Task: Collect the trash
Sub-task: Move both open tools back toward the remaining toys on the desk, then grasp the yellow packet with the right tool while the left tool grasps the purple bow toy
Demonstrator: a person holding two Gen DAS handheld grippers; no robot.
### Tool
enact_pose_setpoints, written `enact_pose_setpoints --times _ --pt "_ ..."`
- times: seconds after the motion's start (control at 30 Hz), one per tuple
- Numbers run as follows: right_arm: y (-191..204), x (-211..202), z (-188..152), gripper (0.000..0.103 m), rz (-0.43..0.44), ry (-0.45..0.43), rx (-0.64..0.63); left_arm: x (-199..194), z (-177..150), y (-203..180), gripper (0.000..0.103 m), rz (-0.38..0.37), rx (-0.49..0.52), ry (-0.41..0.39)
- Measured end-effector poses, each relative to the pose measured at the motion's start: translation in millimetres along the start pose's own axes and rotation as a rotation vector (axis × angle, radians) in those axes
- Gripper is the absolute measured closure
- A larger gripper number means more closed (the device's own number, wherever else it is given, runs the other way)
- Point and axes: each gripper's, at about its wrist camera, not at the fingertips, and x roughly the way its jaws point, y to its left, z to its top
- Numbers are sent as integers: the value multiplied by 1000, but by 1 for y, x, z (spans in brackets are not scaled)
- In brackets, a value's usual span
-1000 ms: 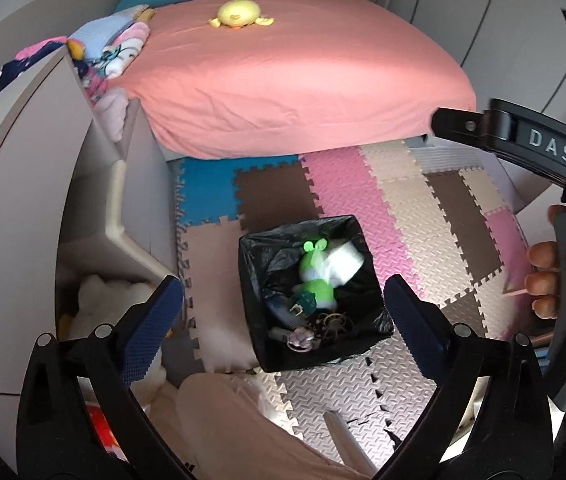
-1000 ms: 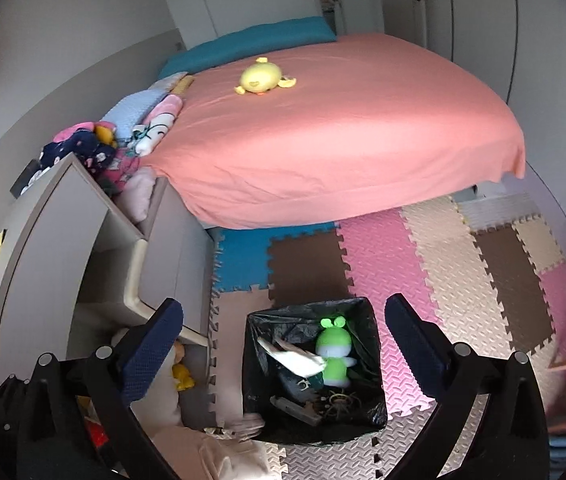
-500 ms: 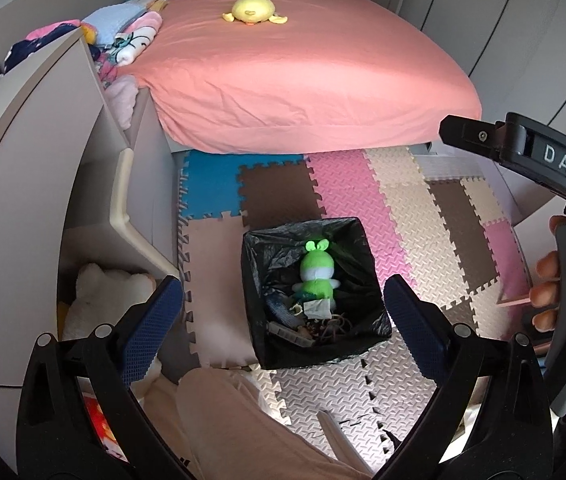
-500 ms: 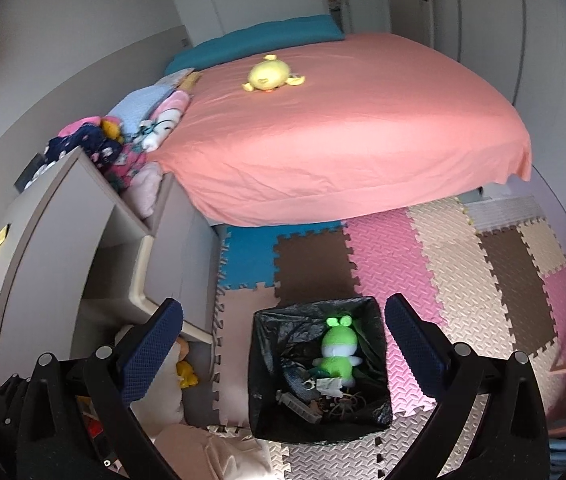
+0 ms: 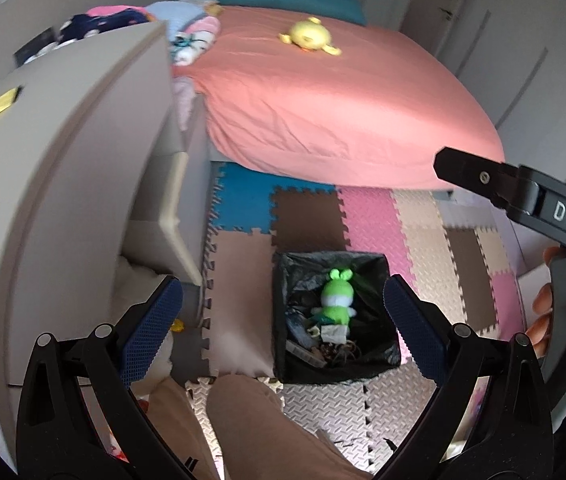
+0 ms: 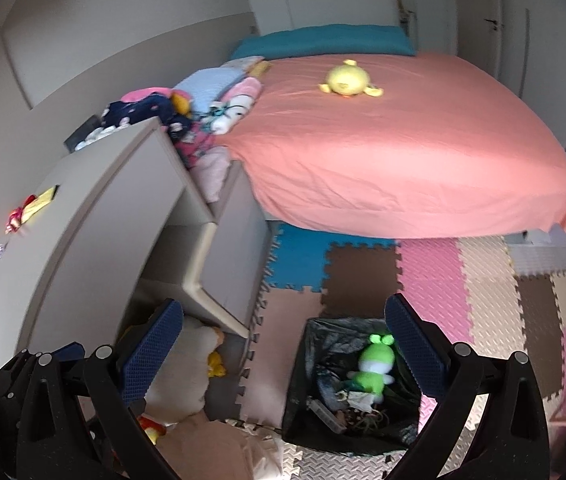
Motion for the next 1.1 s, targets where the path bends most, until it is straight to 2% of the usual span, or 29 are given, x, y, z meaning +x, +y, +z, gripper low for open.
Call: enact_pose_setpoints --times 0.23,0.47,0.73,1.1 --pt "63 3 19 2 71 -5 -87 -35 12 56 6 43 -99 -62" --pt "143 11 33 2 194 23 -211 -70 16 127 6 140 -190 -106" --pt "241 22 42 2 290 32 -348 -101 3 211 6 245 -321 -135" --pt "331 45 53 2 364 62 -446 -119 -12 294 6 320 -450 -140"
